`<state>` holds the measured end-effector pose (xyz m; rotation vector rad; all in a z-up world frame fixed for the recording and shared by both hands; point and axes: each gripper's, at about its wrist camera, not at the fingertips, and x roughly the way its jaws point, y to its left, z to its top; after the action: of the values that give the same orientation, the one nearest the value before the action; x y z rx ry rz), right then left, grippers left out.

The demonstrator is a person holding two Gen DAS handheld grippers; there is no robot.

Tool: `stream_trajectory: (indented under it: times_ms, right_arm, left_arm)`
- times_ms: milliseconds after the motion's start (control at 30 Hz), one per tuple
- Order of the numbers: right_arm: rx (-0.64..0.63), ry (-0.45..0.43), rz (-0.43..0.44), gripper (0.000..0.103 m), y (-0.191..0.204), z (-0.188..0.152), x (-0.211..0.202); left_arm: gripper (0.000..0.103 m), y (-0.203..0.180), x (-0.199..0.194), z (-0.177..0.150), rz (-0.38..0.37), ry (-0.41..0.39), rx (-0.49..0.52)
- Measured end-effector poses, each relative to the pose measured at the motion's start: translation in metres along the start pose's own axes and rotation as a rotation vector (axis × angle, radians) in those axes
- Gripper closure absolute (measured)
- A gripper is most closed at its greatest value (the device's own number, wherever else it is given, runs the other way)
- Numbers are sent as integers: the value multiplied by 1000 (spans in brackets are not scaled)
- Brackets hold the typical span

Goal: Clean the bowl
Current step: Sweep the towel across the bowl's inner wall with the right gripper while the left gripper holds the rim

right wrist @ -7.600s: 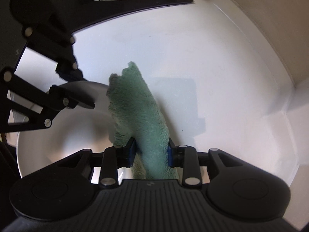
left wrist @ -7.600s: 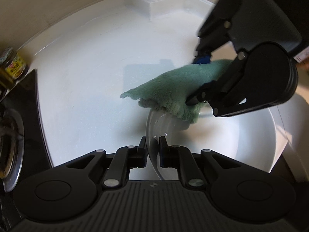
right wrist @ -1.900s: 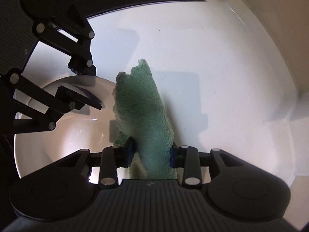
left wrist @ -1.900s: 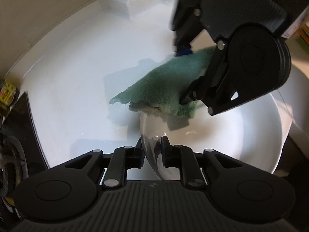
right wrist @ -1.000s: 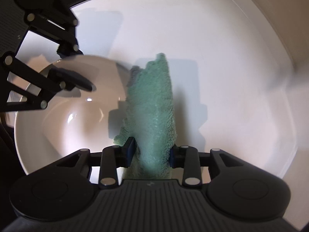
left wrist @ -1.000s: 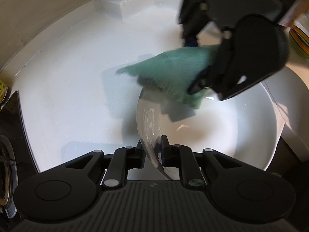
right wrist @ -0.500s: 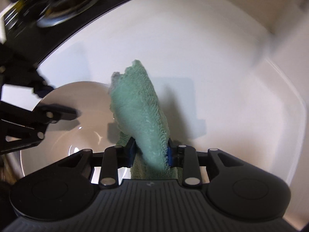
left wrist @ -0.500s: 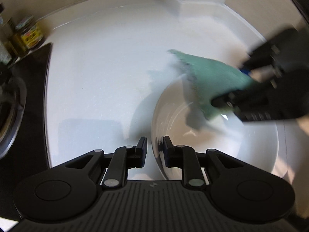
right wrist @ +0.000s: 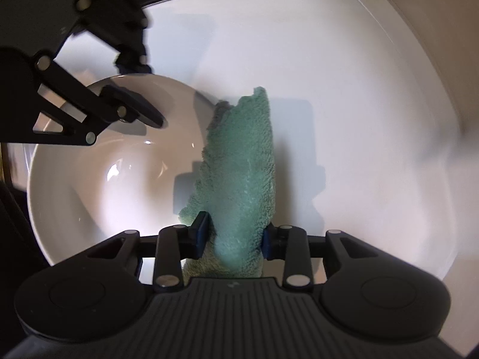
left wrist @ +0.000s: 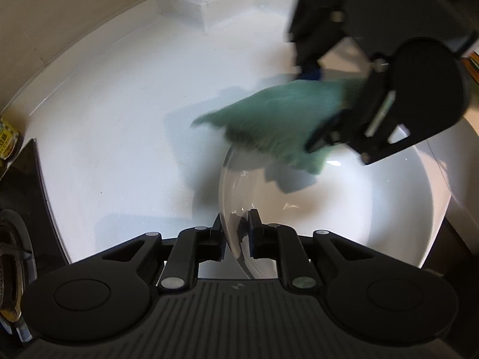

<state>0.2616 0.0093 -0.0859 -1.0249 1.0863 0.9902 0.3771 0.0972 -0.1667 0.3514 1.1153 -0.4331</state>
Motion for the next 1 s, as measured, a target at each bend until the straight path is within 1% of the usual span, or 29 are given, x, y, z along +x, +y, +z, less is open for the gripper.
stream_trajectory:
  times_ms: [100,200,233,300,333,400,467,500,533,600,667,733,800,867,1000]
  right_arm:
    - [65,-17,15,73,-5,12,6]
    - [145,-43,16,74,-8,11,7]
    - [202,-61,19,75,-11,7,7]
    - [259,-76,19,75,-12,2,7]
    - [307,-84,8,75,-11,-3,6]
    - [384,-95,-16,75,-10,-9,6]
    - [413,-97,-43,75,2,-16,7]
    - [410,-92,-52,75,7,-18,6]
    - [395,-81,-52,75,11,-17,7]
    - [355,-58,-25,75,18,-16,5]
    - [305,-36,5,74,22,-14,4]
    - [286,-31,24,73,19,-15,4]
    - [253,-22,65,74,10,-10,7]
    - [200,-32,64,74,10,-3,4]
    - [132,-76,64,74,6,23,7]
  left_arm:
    - [88,2,-2,-3,9,-2,-70]
    - [88,4,-6,-9,16,-2,-170]
    - [85,4,-7,-12,19,-2,-204]
    - [83,5,-9,-16,24,-2,-272]
    - [80,6,-11,-19,26,-2,-305]
    - [80,6,-13,-23,31,-2,-373]
    - [83,-1,-16,-25,37,-15,-342]
    - [86,-4,-17,-24,38,-17,-316]
    - [85,-9,-19,-23,42,-12,-296]
    - [85,-15,-21,-21,40,-4,-239]
    - [86,-32,-25,-22,35,-1,-180]
    - [86,-41,-28,-22,34,1,-111]
    - [86,-47,-31,-23,28,8,-60]
    - [86,-52,-33,-24,25,14,-24]
    - [86,-63,-38,-25,24,22,1]
